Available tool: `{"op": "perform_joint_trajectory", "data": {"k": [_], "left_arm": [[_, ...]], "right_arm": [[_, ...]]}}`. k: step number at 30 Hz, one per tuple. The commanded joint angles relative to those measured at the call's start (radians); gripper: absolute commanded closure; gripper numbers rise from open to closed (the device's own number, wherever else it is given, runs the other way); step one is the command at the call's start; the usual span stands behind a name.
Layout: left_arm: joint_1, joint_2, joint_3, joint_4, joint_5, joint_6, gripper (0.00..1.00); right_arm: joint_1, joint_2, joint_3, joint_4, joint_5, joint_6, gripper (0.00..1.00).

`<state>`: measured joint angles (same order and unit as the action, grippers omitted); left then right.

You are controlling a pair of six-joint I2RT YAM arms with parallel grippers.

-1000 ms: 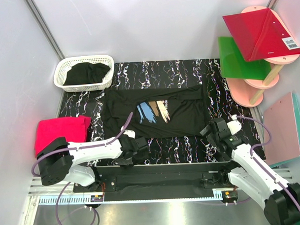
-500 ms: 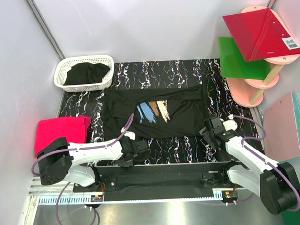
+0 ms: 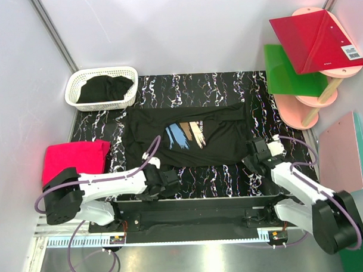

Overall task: Fold and stack the t-shirts
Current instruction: Grap the side of the flattened tshirt closest away from the robot with both arms

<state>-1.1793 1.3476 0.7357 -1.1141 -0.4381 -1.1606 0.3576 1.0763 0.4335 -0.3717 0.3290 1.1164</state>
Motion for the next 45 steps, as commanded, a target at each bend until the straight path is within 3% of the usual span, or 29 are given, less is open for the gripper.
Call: {"op": "perform_joint_trajectory", "data": {"k": [1, 5, 11, 20, 24, 25, 28, 29, 33, 35, 36, 37, 41, 45], "left_arm": [[0.007, -0.061, 0.100, -0.111, -0.163, -0.067, 1.00], [0.049, -0.036, 0.178, -0.110, -0.266, -0.044, 1.00], [0.141, 0.090, 0.300, -0.076, -0.373, 0.047, 1.00], [0.320, 0.170, 0.402, 0.025, -0.447, 0.220, 1.00], [0.336, 0.177, 0.447, 0.043, -0.476, 0.292, 1.00], [0.337, 0.180, 0.464, 0.042, -0.478, 0.303, 1.00], [0.337, 0.183, 0.464, 0.040, -0.458, 0.309, 1.00], [0.337, 0.185, 0.459, 0.037, -0.455, 0.309, 1.00], [0.336, 0.167, 0.410, 0.040, -0.436, 0.292, 1.00], [0.334, 0.160, 0.398, 0.040, -0.429, 0.288, 1.00], [0.336, 0.156, 0.389, 0.040, -0.429, 0.286, 1.00], [0.334, 0.154, 0.387, 0.040, -0.429, 0.289, 1.00], [0.334, 0.148, 0.378, 0.040, -0.435, 0.291, 1.00], [0.336, 0.150, 0.375, 0.042, -0.441, 0.295, 1.00]], "right_arm": [[-0.003, -0.122, 0.016, 0.008, 0.027, -0.052, 1.00], [-0.003, -0.165, 0.037, 0.007, 0.085, -0.107, 1.00], [-0.003, -0.092, 0.109, 0.040, 0.148, -0.199, 1.00], [-0.003, 0.080, 0.172, 0.053, 0.024, -0.247, 0.99], [-0.003, 0.094, 0.162, 0.066, -0.056, -0.274, 0.92], [-0.003, 0.093, 0.157, 0.065, -0.070, -0.282, 0.83], [-0.003, 0.054, 0.111, 0.057, -0.071, -0.259, 0.72], [-0.003, 0.016, 0.085, 0.044, -0.062, -0.230, 0.64], [-0.012, -0.085, 0.060, -0.042, 0.046, -0.188, 0.62], [-0.020, -0.130, 0.070, -0.104, 0.077, -0.184, 0.36], [-0.025, -0.142, 0.076, -0.131, 0.106, -0.181, 0.15], [-0.025, -0.154, 0.083, -0.171, 0.119, -0.176, 0.08], [-0.029, -0.203, 0.080, -0.210, 0.125, -0.170, 0.07], [-0.031, -0.185, 0.059, -0.217, 0.127, -0.123, 0.13]]}}
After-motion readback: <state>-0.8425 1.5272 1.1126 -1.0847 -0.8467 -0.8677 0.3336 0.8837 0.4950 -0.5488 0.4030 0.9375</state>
